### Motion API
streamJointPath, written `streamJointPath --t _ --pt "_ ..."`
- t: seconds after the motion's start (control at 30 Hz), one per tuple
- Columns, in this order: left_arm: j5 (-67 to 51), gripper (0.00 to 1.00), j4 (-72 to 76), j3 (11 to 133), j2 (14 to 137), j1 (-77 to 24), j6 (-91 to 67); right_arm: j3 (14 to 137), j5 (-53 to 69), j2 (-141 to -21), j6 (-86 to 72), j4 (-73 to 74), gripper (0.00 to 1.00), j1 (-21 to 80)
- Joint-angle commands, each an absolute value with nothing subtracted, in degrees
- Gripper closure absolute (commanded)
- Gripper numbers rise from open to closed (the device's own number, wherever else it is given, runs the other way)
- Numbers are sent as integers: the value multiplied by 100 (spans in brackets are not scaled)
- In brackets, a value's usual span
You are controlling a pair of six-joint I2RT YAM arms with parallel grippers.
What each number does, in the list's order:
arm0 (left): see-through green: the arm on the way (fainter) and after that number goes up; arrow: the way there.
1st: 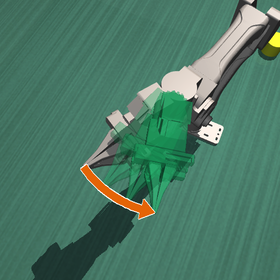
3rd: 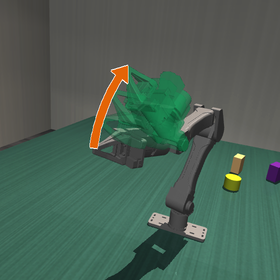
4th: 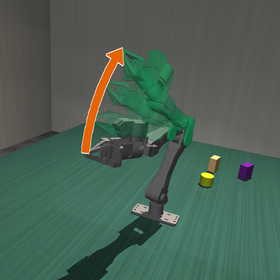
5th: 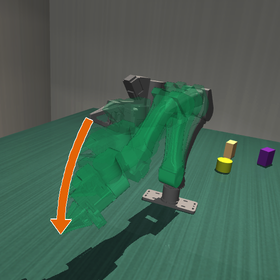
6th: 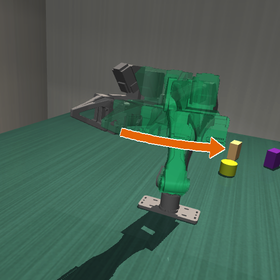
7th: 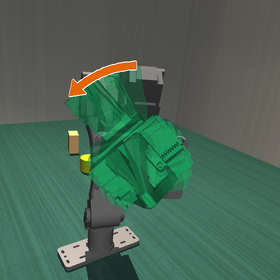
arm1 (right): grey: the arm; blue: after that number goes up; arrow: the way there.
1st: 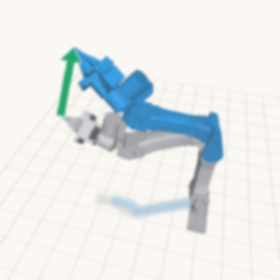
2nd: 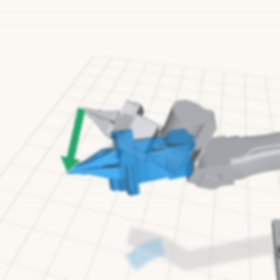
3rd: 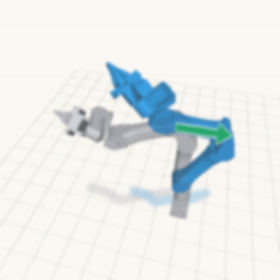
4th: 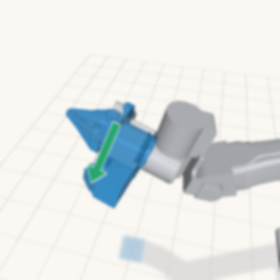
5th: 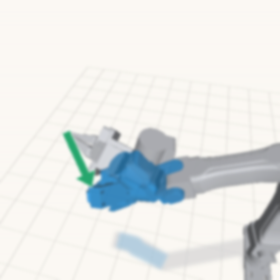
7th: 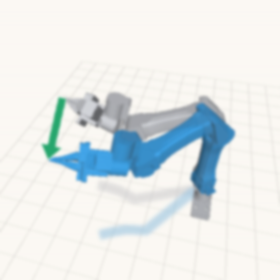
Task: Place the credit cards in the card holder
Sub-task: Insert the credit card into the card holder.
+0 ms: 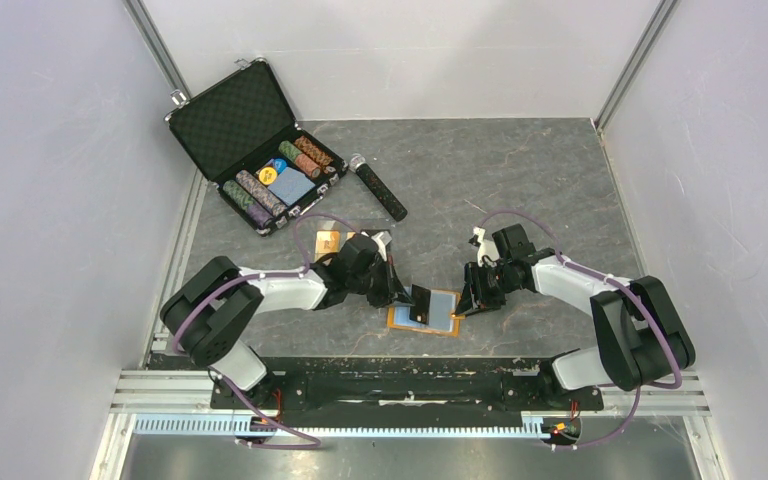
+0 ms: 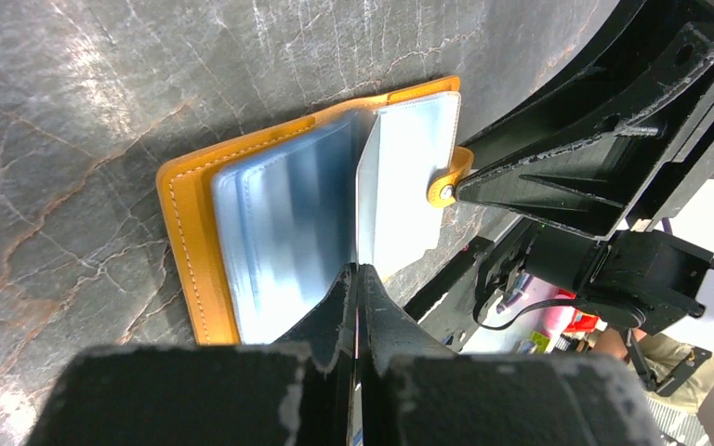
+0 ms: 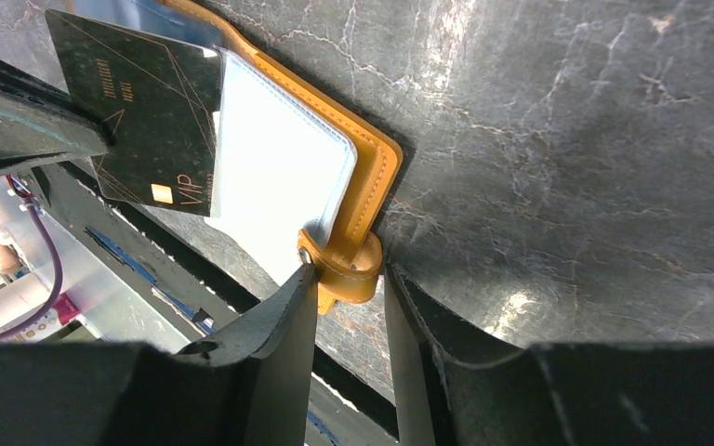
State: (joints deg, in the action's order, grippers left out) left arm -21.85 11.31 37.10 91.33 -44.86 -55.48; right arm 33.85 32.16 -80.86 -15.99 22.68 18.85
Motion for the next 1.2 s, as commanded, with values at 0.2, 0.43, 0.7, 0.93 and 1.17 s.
streamJointPath --t 0.2,0.43,0.7,0.93,1.17 --pt "-2160 98 892 3756 9194 -4571 -5691 3289 3174 -8160 -1571 2201 65 1869" --pt "-2420 98 906 3939 9405 -4664 -5604 3278 3210 -8195 -1573 2170 66 1872" --pt "-2532 98 843 4086 9627 -4720 -5568 3243 3252 -8218 -1577 2117 69 1871" --pt "-2067 98 212 4154 9191 -4728 -5374 3252 3250 -8206 -1586 2123 73 1870" --pt "-2312 98 431 4334 9612 -4779 -5414 3243 3252 -8218 -1574 2112 73 1871"
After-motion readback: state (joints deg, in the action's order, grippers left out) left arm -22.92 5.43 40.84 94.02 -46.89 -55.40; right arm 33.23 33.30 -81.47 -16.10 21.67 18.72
